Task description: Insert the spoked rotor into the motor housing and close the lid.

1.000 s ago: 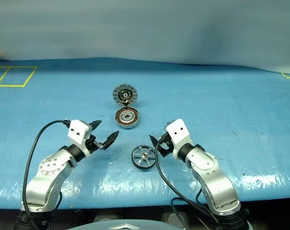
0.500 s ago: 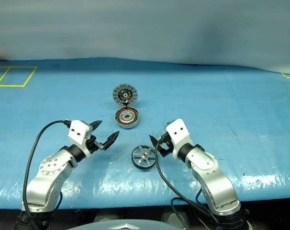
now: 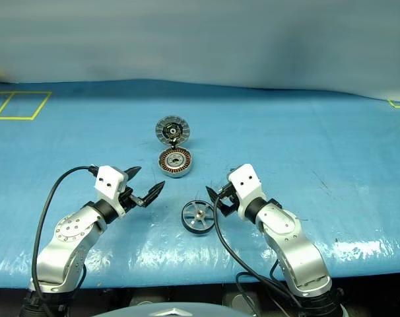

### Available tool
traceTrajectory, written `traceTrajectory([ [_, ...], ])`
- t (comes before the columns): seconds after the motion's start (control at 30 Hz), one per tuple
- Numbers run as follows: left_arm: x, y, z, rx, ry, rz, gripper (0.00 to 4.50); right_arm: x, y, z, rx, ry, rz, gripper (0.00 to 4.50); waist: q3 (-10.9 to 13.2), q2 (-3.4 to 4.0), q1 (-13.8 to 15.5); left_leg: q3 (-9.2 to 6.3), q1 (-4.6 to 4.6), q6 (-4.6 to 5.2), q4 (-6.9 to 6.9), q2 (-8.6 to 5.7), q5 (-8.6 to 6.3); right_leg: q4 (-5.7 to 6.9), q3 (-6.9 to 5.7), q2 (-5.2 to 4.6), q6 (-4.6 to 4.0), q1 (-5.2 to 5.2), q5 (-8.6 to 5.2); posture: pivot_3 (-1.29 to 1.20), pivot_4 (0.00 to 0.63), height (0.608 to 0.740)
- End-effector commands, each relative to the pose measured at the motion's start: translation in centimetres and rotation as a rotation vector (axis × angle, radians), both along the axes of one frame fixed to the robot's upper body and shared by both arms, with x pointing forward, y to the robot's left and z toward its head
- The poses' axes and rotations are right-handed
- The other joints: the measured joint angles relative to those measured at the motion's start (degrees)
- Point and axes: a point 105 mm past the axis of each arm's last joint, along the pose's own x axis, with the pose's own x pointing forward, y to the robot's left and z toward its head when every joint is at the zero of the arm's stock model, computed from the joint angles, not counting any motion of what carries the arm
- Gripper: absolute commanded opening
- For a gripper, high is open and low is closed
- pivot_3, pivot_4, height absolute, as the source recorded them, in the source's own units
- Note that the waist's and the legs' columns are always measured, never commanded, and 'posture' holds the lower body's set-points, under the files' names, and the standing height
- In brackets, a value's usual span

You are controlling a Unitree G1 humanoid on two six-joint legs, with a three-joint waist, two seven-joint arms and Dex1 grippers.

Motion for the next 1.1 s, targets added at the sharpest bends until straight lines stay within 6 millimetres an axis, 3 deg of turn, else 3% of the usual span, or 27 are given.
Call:
traceTrajectory([
  [0.03,0.0,-0.1,0.7,0.001,-0.027,-0.010,4.50,0.0,0.4,0.9,0.010,-0.037,0.012,4.48,0.00,0.00,0.00,0.00,0.00,0.00,0.00,0.00,0.00,0.00,0.00,0.00,0.00,0.00,0.00,0.00,0.150,0.740],
  [0.37,0.1,-0.4,1.2,0.034,-0.020,-0.063,4.50,0.1,0.5,0.9,0.011,-0.040,0.013,4.48,0.00,0.00,0.00,0.00,0.00,0.00,0.00,0.00,0.00,0.01,0.00,0.00,0.00,0.00,0.00,0.00,0.150,0.740],
  [0.6,0.8,0.1,2.2,0.355,0.031,-0.338,4.50,0.4,0.8,0.9,0.015,-0.043,0.021,4.48,0.02,-0.02,0.04,-0.02,0.00,0.00,0.00,0.02,0.00,0.05,-0.01,0.04,-0.01,-0.03,-0.01,0.00,0.150,0.740],
  [0.73,2.2,0.4,2.7,0.607,0.050,-0.508,4.50,0.7,1.0,1.0,0.019,-0.048,0.031,4.48,0.07,0.01,0.03,-0.01,-0.02,0.00,0.01,0.01,0.01,0.04,-0.01,0.05,-0.01,-0.06,-0.01,0.00,0.150,0.740],
  [0.83,4.1,-0.4,3.9,0.739,0.040,-0.642,4.50,0.8,1.2,1.1,0.026,-0.056,0.036,4.48,0.11,-0.01,0.11,0.00,-0.05,0.00,-0.07,0.02,0.00,0.02,-0.01,0.05,-0.01,-0.09,-0.01,0.00,0.150,0.740],
  [1.1,7.2,-3.0,5.3,0.915,0.097,-0.906,4.50,0.1,1.9,1.5,0.080,-0.103,0.056,4.48,0.16,-0.01,0.26,-0.13,-0.24,0.02,-0.06,0.04,0.00,0.06,-0.04,0.18,0.06,-0.19,0.02,0.00,0.150,0.740],
])
